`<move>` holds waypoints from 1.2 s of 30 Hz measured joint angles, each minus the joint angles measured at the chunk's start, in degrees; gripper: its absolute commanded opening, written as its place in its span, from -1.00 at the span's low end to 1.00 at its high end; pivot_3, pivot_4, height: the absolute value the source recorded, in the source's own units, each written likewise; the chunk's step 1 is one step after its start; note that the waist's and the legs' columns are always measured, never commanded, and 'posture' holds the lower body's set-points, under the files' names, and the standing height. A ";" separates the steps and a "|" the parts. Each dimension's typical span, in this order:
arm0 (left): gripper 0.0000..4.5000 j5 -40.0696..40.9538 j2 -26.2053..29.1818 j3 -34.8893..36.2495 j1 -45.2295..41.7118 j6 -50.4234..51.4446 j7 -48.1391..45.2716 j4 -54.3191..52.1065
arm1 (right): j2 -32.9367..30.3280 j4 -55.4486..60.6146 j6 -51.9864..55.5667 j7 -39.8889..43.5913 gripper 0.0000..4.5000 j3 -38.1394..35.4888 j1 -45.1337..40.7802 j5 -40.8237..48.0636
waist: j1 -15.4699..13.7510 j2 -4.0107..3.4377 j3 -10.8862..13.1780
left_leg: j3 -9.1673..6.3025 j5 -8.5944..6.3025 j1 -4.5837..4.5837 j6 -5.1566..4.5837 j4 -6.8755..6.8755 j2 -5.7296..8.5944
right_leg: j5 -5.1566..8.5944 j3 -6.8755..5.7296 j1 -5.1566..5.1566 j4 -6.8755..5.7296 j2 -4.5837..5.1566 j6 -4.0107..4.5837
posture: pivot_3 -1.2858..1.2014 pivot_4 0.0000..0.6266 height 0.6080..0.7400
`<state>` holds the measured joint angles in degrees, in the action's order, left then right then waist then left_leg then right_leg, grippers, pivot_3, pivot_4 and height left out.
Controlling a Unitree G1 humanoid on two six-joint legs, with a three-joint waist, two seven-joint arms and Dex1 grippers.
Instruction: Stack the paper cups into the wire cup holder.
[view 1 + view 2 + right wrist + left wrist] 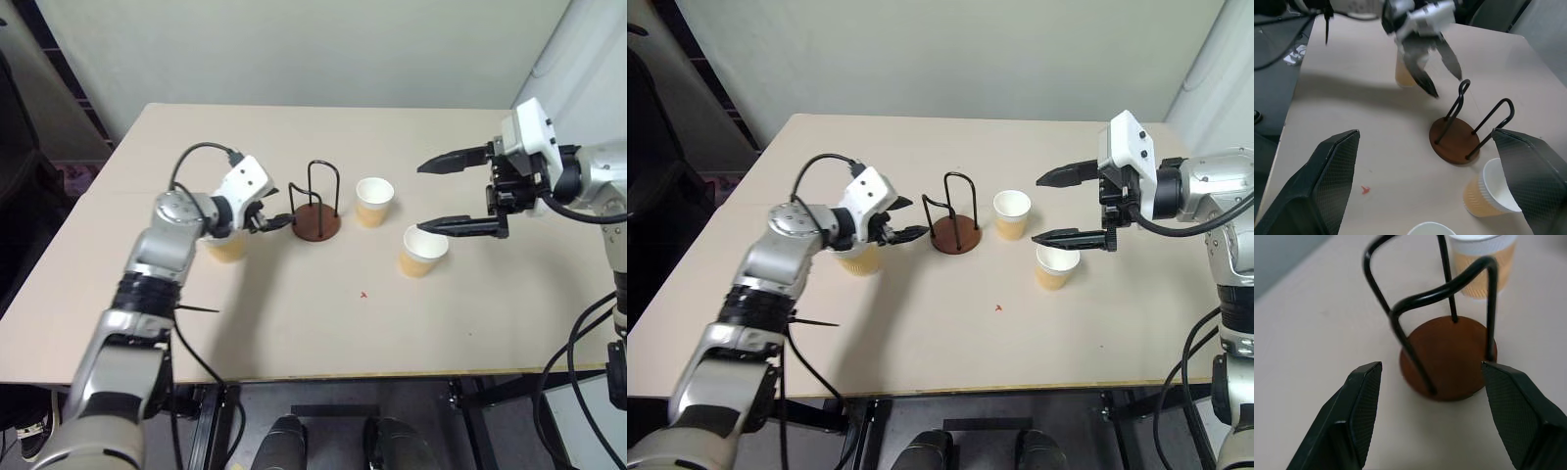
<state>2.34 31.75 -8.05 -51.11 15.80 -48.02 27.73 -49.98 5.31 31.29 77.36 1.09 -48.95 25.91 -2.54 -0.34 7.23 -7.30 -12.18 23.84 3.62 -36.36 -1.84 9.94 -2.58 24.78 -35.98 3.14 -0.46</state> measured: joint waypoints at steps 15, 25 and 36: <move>-0.20 -5.97 -9.64 0.07 -6.66 -7.01 14.41 18.06 | -0.76 4.52 3.54 -4.50 1.00 -0.78 2.38 2.39 | -0.45 0.00 0.00 | 0.46 0.02 0.12 -0.12 -0.53 0.12 | -0.16 0.14 -0.03 0.05 -0.11 -0.28 | 0.03 -0.52 1.00; -0.99 -3.47 -10.40 1.37 -6.83 -8.49 9.70 14.66 | -1.65 4.74 3.52 -4.59 1.00 -0.80 2.84 3.06 | -0.45 0.00 0.00 | 1.07 0.00 -0.11 -0.23 -0.68 0.42 | -0.19 0.93 -0.21 0.08 -0.74 -0.45 | 0.03 -0.52 1.00; -0.99 8.19 -0.75 -4.40 11.40 18.19 -11.42 -29.18 | -2.99 5.52 3.03 -3.93 1.00 -0.89 4.38 3.66 | -0.62 -0.03 -0.02 | 1.51 -0.26 -0.09 -0.58 -0.97 0.43 | -0.02 1.17 -0.14 0.11 -0.74 -0.60 | 0.03 -0.52 1.00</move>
<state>10.53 31.00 -12.46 -39.71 33.99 -59.45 -1.45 -52.97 10.83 34.32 73.43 0.20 -44.57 29.57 -3.16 -0.37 7.21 -5.79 -12.44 23.75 3.05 -37.33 -1.41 9.92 -1.41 24.64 -35.86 2.40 -1.06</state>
